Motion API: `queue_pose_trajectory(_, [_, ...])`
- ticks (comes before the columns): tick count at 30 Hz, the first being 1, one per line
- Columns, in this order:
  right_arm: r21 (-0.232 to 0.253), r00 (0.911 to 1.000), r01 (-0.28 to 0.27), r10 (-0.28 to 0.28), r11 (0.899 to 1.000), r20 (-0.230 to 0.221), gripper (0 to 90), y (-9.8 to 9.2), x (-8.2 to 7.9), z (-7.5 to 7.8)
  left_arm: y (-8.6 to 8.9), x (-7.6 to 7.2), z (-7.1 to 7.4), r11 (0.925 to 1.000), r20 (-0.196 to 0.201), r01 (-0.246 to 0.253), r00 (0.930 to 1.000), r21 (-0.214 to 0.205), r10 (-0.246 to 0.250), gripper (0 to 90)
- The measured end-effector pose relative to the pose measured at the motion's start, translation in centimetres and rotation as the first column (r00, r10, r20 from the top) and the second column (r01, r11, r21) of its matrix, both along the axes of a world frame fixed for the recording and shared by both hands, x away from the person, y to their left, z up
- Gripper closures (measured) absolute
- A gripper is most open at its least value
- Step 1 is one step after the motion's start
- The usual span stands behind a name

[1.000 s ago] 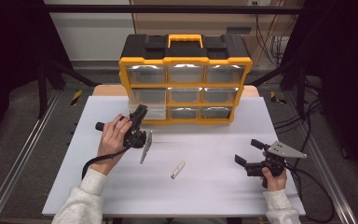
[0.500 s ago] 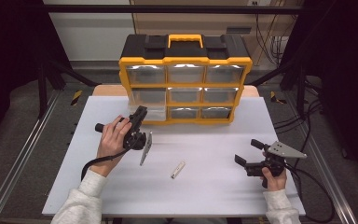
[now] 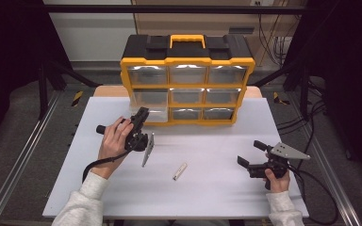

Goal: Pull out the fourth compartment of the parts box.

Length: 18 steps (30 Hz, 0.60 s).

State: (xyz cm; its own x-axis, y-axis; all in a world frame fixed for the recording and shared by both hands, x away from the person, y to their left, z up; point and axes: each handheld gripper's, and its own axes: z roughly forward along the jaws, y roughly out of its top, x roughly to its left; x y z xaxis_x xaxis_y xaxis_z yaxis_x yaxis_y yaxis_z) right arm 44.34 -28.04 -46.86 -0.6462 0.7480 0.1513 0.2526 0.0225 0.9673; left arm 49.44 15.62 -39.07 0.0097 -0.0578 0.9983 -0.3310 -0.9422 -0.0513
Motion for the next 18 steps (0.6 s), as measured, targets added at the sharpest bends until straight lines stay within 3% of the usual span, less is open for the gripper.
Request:
queue_pose_trajectory(3, [0.0, 1.0, 0.0, 0.0, 1.0, 0.0, 0.3, 0.0, 0.0, 0.0, 0.0, 0.0, 0.2, 1.0, -0.004, 0.0, 1.0, 0.006, 0.0, 77.3])
queue_pose_trajectory(11, [0.006, 1.0, 0.001, -0.001, 1.0, -0.004, 0.3, 0.0, 0.0, 0.0, -0.2, -0.1, 0.9, 0.9997, -0.079, -0.009, 0.9969, -0.021, 0.007, 75.0])
queue_pose_trajectory(18, [0.006, 1.0, 0.002, -0.002, 1.0, -0.004, 0.3, 0.0, 0.0, 0.0, -0.5, -0.6, 1.7, 0.9977, -0.164, -0.024, 0.9863, -0.064, 0.014, 68.5])
